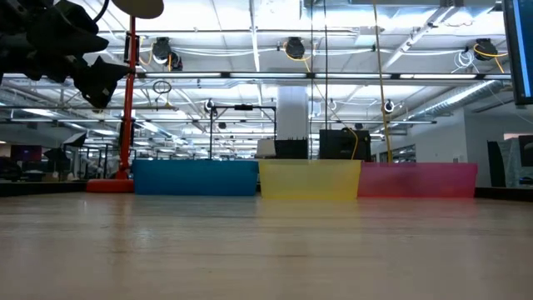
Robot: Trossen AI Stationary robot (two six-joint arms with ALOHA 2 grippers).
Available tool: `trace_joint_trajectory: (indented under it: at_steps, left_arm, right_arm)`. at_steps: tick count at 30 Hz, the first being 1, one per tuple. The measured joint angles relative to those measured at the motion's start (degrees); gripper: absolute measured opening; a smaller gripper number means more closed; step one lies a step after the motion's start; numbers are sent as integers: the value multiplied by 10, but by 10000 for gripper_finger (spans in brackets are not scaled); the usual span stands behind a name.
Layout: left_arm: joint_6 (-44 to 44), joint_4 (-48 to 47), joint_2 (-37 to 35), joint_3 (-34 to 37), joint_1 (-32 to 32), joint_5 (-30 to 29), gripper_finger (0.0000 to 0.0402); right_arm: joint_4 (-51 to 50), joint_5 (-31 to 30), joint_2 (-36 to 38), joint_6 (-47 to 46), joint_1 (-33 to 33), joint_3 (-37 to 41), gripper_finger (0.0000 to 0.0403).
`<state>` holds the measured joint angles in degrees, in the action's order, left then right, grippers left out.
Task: Pick and place Stapler, Stapler remover, tape
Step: Put the light blue staple remover into the yellow bin
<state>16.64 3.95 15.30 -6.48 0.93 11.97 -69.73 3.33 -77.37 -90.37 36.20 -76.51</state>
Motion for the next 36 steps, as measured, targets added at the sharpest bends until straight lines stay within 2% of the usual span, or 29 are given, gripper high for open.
trace_joint_trajectory:
  at_steps: [6, 13, 23, 31, 36]
  left_arm:
    - [-1, 0, 0, 0, 0, 0, 223]
    - [0, 0, 0, 0, 0, 0, 223]
    - [4, 1, 0, 0, 0, 0, 223]
    - [4, 0, 0, 0, 0, 1, 223]
    - [4, 0, 0, 0, 0, 1, 223]
  right_arm:
    - [4, -1, -33, -11, 113, 0, 109]
    - [8, -2, -68, -6, 171, 0, 114]
    - [65, 1, -80, -5, 191, 63, 157]
    - [174, 70, -81, -2, 190, 144, 206]
    - [240, 74, -81, 18, 189, 188, 223]
